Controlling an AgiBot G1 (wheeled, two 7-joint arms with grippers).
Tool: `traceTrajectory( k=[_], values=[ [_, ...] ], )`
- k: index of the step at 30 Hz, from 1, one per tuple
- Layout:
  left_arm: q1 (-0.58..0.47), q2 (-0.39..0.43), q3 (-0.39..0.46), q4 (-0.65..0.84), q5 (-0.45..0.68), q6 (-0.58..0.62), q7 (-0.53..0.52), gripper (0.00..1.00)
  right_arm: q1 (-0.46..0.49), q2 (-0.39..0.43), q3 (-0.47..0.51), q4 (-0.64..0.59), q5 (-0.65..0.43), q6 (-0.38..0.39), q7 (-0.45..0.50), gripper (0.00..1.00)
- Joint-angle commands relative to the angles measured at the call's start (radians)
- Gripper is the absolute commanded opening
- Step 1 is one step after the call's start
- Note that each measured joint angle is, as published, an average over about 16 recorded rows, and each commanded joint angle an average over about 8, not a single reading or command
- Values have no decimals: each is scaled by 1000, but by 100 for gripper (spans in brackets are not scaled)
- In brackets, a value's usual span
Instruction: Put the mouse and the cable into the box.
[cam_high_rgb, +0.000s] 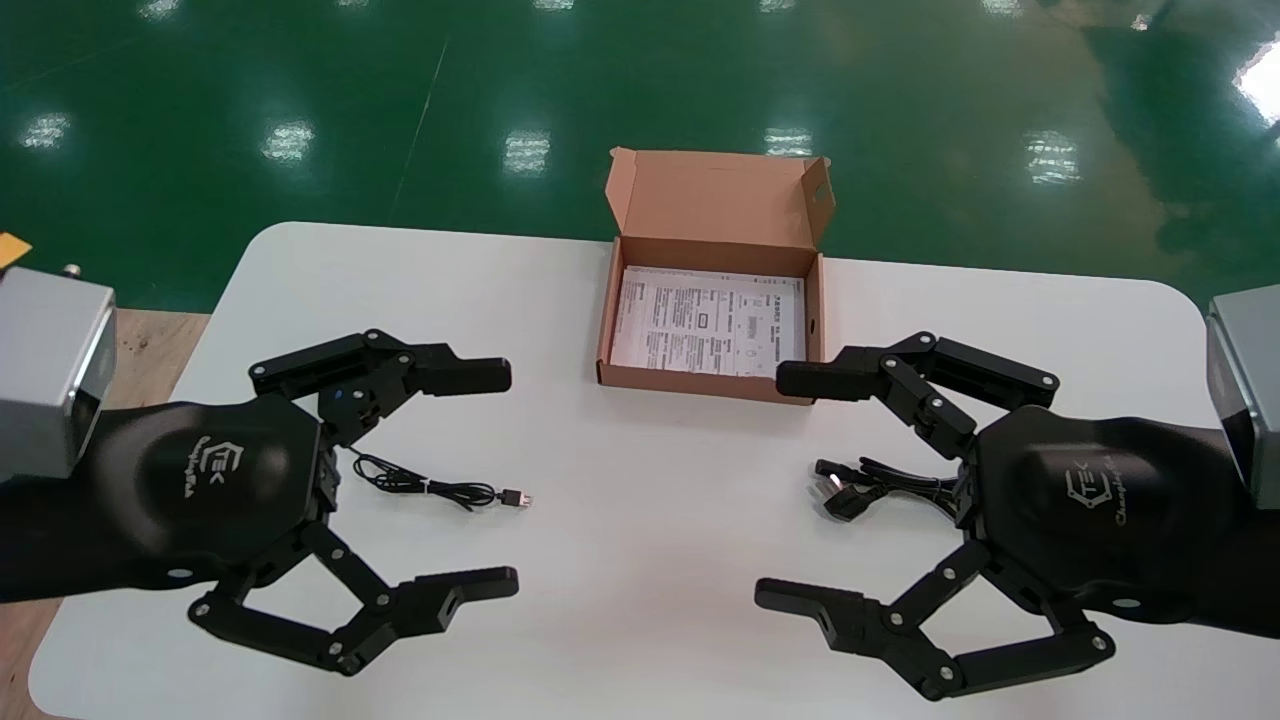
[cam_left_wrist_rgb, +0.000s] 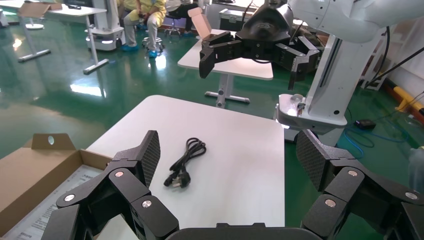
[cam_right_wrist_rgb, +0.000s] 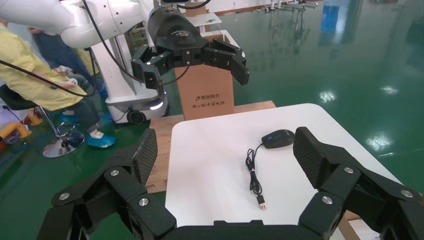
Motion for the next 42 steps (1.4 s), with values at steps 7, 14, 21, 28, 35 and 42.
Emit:
traceTrajectory(
  k=[7,14,21,28,35,42],
  values=[
    [0,0,0,0,0,0,0,100,0,0,0,0,0,0,0,100],
    [0,0,0,0,0,0,0,100,0,0,0,0,0,0,0,100],
    [0,0,0,0,0,0,0,100,0,0,0,0,0,0,0,100],
    [-30,2,30,1,53,33,6,100,12,11,-9,4,-37,-9,-14,100],
    [-183,47,186,93,267,90,55,100,118,44,-80,-18,-272,-65,-128,100],
    [-340,143,345,311,528,77,200,100,252,25,-224,-164,-534,-86,-336,100]
  ],
)
